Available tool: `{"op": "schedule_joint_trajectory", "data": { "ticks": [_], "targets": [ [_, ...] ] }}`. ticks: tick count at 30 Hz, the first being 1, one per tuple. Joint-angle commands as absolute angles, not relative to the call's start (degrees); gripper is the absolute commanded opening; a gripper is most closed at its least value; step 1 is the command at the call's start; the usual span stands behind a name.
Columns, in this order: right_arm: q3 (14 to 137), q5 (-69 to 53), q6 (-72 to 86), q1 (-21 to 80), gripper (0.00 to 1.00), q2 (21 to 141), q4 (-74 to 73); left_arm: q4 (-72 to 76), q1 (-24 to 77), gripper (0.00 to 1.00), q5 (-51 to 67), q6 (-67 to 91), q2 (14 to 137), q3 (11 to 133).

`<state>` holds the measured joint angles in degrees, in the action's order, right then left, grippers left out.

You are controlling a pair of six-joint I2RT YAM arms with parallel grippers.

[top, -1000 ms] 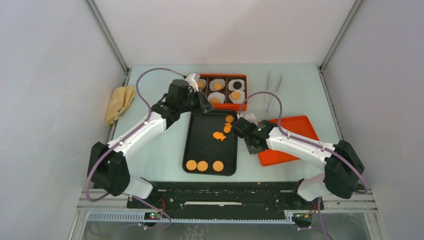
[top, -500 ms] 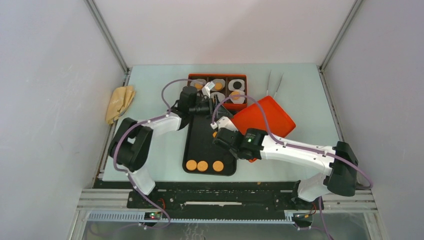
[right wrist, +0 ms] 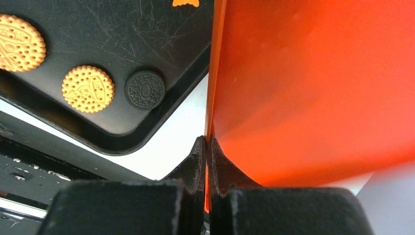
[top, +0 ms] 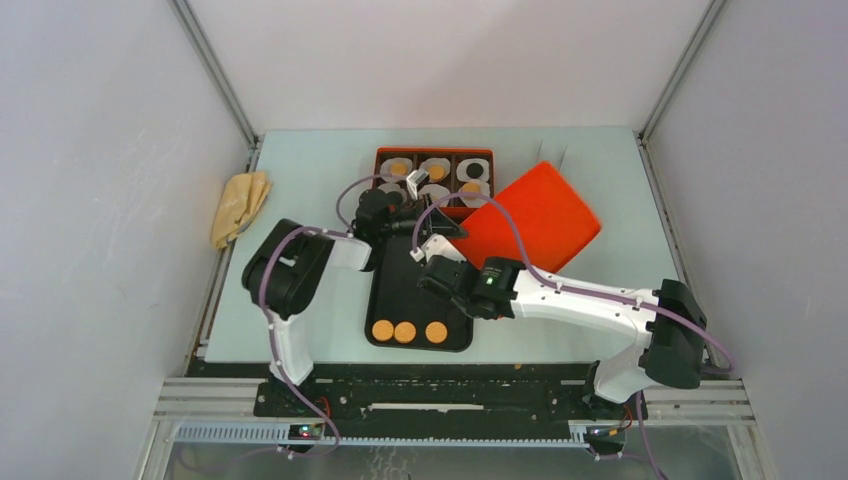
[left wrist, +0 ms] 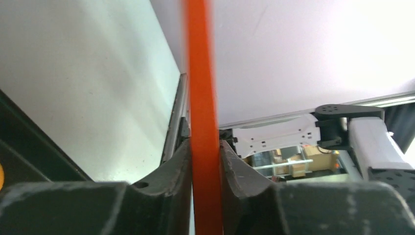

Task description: Pack the cookies

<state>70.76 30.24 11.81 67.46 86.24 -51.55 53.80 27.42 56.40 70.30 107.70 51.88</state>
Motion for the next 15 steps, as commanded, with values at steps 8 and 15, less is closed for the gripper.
{"op": "schedule_joint_trajectory", "data": {
  "ticks": [8, 15],
  "targets": [
    [75.53, 38.81, 10.05, 67.32, 0.00, 85.77, -48.75, 83.12, 27.77, 0.03, 59.06, 90.91, 116.51, 48.46],
    [75.50, 53.45, 11.80, 72.39, 0.57, 86.36, -49.86, 79.40, 27.69, 0.00, 56.61, 91.37, 112.71, 48.64]
  ]
}}
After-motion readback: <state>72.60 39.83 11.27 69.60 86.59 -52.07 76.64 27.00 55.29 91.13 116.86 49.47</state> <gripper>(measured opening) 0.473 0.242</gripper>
